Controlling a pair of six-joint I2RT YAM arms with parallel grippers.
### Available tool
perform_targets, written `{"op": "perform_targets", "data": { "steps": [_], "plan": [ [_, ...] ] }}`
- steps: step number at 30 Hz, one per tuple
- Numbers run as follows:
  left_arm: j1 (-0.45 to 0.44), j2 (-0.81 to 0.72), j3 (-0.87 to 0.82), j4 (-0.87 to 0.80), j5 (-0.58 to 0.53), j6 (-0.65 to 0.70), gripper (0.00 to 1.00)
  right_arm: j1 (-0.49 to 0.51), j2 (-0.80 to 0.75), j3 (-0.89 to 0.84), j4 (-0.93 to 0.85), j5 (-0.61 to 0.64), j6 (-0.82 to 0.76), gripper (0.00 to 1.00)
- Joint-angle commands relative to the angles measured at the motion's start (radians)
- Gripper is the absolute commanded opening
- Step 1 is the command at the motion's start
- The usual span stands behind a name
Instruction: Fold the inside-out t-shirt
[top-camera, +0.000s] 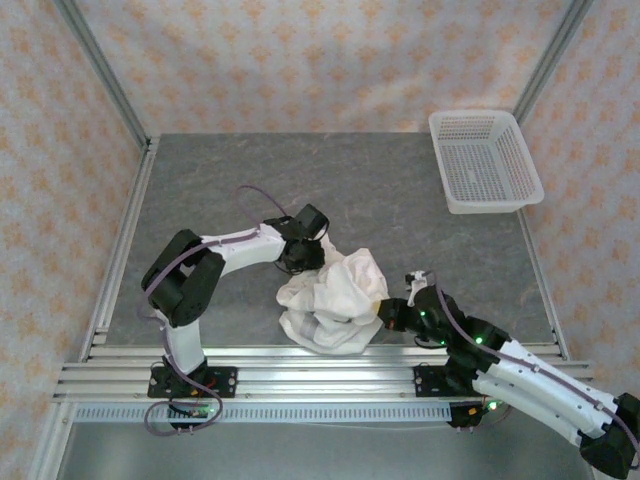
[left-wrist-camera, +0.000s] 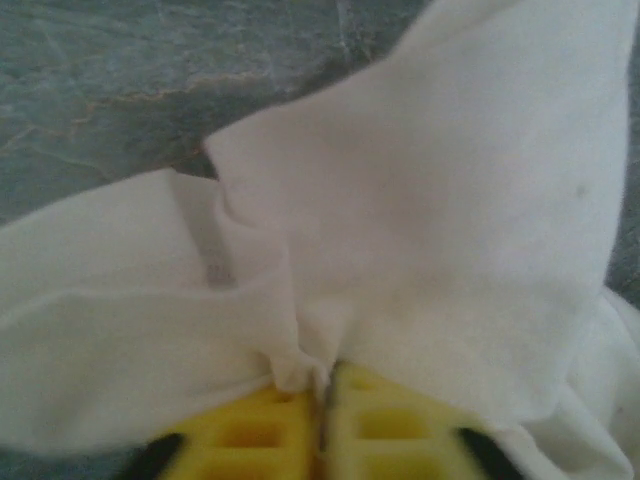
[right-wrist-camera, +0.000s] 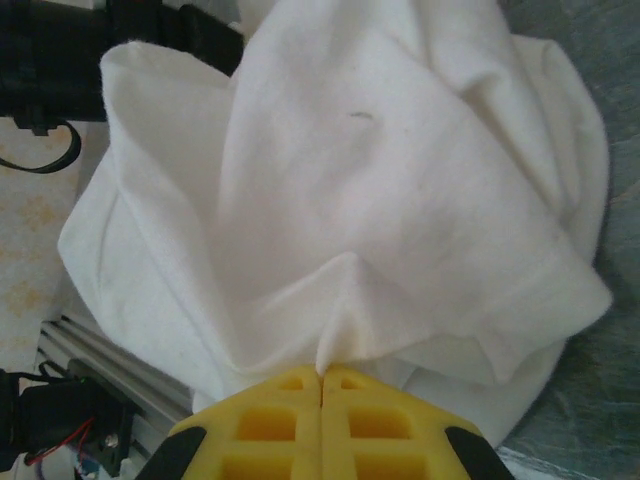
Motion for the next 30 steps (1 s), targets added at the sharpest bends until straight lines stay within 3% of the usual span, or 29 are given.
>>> {"op": "perform_targets", "data": {
  "steps": [1,5,10,14,17,19,22,25,27,30],
  "plan": [
    [0.048,-0.08,0.017,0.039,0.001,-0.044,0.0,-0.001,-0.02,0.092,-0.046,0.088,-0.02,0.0],
    [0.206,-0.214,-0.007,-0.002,-0.038,-0.019,0.0,-0.001,-0.028,0.188,0.009,0.106,-0.102,0.0],
    [0.387,-0.285,0.001,-0.068,-0.016,0.043,0.0,-0.001,0.007,0.198,0.151,-0.008,-0.186,0.0],
    [0.426,-0.286,-0.024,-0.073,-0.016,0.05,0.0,0.001,0.057,0.115,0.244,-0.113,-0.166,0.0],
    [0.463,-0.282,-0.06,-0.089,-0.066,0.022,0.0,0.005,0.059,0.038,0.254,-0.1,-0.08,0.0],
    [0.493,-0.291,-0.088,-0.11,-0.12,0.003,0.07,0.007,0.038,-0.002,0.191,-0.048,-0.016,0.0],
    [0.525,-0.321,-0.137,-0.076,-0.122,-0.002,0.18,0.008,0.023,-0.045,0.122,-0.072,0.005,0.01],
    [0.527,-0.349,-0.145,-0.07,-0.118,0.017,0.29,0.008,0.019,-0.029,0.048,-0.143,-0.002,0.23],
    [0.527,-0.365,-0.138,-0.08,-0.115,0.027,0.35,0.009,-0.001,0.017,-0.018,-0.124,-0.014,0.37],
    [0.527,-0.401,-0.135,-0.091,-0.107,0.041,0.42,0.008,-0.031,0.096,-0.105,-0.012,-0.067,0.42]
  ]
}}
